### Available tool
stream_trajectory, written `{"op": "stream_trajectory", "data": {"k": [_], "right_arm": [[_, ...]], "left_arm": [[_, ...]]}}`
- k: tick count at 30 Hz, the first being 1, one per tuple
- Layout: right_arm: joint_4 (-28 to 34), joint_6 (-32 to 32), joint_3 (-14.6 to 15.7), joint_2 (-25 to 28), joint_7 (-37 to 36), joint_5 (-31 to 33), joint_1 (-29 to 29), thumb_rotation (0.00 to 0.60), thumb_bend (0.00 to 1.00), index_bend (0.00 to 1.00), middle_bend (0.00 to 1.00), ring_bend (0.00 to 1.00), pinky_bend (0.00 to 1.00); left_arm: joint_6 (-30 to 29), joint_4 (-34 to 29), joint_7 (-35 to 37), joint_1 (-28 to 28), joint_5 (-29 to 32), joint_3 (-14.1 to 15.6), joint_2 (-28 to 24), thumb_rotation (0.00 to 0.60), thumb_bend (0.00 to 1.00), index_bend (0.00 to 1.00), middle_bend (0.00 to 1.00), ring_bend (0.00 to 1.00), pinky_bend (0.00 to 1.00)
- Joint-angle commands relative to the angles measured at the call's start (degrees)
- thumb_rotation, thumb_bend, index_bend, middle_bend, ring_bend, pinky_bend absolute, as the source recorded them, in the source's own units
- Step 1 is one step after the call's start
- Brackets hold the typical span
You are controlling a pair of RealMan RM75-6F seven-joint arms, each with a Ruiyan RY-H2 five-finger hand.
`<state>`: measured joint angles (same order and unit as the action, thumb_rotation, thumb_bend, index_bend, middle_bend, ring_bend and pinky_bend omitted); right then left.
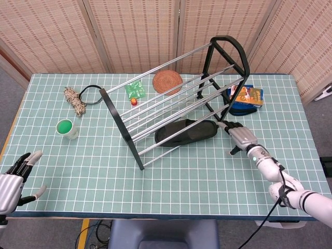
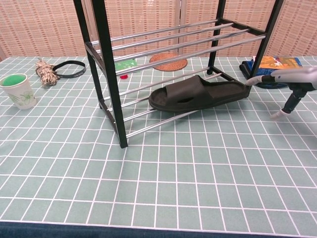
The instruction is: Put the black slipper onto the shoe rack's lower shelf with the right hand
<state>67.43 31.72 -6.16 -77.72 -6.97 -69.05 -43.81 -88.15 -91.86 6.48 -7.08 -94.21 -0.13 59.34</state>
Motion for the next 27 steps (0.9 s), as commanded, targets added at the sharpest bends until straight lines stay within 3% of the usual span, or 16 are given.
{"op": "stream_trajectory", "data": {"k": [1,15,27], "right_arm": [[-0.5,-0.4,-0.1,-0.4,-0.3,-0.2,-0.3,0.6,0.18,0.0,0.0,0.0,0.04],[-2.5,-1.7,0.0,-1.9,-1.6,-1.4,-1.3,0.6,0.18,0.0,0.0,0.0,0.04],[1.6,-0.8,0.8,-0.1,0.4,-1.3,-0.8,0.6,0.18,0.0,0.0,0.0,0.04]], "left_arm": [[-0.1,0.0,0.1,0.1,-0.1,0.0,0.0,0.6,0.26,0.06,0.12,0.09,0.29],[-0.4,0.3,0.9,0.1,-0.1,0.0,-0.2,0.6,0.26,0.06,0.12,0.09,0.29],[-0.5,0.1,0.3,0.2,-0.3,0.0,0.0,0.6,0.26,0.06,0.12,0.09,0.29]]}}
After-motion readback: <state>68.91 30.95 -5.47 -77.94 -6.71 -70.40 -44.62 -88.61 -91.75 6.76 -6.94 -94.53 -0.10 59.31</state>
